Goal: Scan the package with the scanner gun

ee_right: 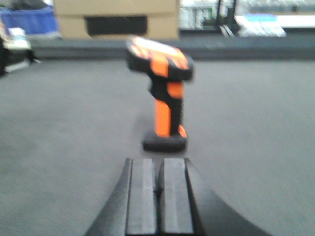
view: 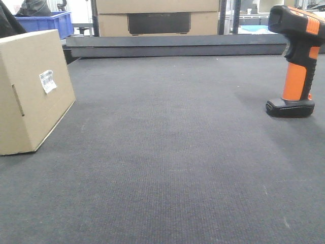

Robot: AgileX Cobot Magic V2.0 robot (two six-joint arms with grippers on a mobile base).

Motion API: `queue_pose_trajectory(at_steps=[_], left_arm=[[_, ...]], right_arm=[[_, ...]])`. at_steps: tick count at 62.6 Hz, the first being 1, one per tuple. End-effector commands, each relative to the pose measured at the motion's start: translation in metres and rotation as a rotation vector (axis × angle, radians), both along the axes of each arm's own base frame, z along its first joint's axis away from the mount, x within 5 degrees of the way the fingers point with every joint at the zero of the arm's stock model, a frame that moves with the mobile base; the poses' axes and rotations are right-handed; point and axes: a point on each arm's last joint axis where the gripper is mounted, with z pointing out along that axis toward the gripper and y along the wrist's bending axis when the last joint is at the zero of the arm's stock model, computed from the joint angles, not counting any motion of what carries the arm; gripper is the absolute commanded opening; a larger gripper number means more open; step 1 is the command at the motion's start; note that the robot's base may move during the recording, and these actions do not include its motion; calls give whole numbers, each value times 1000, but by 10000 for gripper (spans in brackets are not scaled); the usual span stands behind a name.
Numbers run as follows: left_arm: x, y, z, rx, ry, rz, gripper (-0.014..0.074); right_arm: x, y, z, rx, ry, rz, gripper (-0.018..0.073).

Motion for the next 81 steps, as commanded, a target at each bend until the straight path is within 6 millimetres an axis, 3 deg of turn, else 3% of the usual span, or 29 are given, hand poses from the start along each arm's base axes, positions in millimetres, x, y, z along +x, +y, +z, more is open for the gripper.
queue_pose_trajectory(at_steps=[1, 5, 17, 81], left_arm=[[0, 0, 1, 2, -15, 9, -100], [0, 0, 1, 2, -15, 9, -100], [0, 1, 1, 4, -15, 10, -100], [0, 1, 1, 4, -15, 10, -100]], right_arm=[[4, -1, -7, -36, -74, -22, -162], [6, -1, -15, -43, -124, -33, -162], [6, -5, -9, -70, -198, -117, -162], [6, -6, -16, -65, -120, -128, -162]])
